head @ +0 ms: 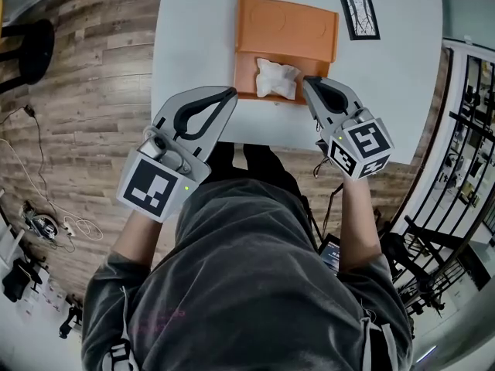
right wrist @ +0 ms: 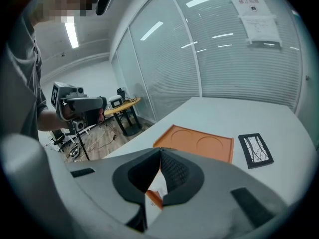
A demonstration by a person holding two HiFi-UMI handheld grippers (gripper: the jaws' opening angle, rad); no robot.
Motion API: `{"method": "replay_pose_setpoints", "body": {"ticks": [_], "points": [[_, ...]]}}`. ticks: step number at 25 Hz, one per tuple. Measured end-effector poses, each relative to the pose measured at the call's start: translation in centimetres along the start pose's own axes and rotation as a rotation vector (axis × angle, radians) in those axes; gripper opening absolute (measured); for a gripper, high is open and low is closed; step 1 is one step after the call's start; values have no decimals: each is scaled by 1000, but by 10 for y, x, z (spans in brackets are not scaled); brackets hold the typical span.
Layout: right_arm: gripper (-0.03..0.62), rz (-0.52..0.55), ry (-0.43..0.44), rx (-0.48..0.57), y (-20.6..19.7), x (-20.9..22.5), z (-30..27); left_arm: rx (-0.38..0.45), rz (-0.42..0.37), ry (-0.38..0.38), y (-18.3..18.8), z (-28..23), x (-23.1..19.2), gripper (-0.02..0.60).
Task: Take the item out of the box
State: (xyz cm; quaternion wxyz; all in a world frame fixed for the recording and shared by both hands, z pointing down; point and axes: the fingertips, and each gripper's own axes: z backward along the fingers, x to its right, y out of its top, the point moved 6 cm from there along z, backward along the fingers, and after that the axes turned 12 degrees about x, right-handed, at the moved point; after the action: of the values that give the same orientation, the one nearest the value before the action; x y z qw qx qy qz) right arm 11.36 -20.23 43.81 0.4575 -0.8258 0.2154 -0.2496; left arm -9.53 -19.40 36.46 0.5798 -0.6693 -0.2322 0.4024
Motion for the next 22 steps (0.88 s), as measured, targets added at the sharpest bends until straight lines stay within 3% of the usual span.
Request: {"method": "replay_pose_setpoints", "body": {"ticks": [12, 22], "points": [[31, 24, 10, -124, -30, 5, -20, 6, 27, 22, -7, 8, -10, 8], [129, 35, 26, -260, -62, 8, -32, 3, 35, 40, -10, 14, -14, 8]]}}
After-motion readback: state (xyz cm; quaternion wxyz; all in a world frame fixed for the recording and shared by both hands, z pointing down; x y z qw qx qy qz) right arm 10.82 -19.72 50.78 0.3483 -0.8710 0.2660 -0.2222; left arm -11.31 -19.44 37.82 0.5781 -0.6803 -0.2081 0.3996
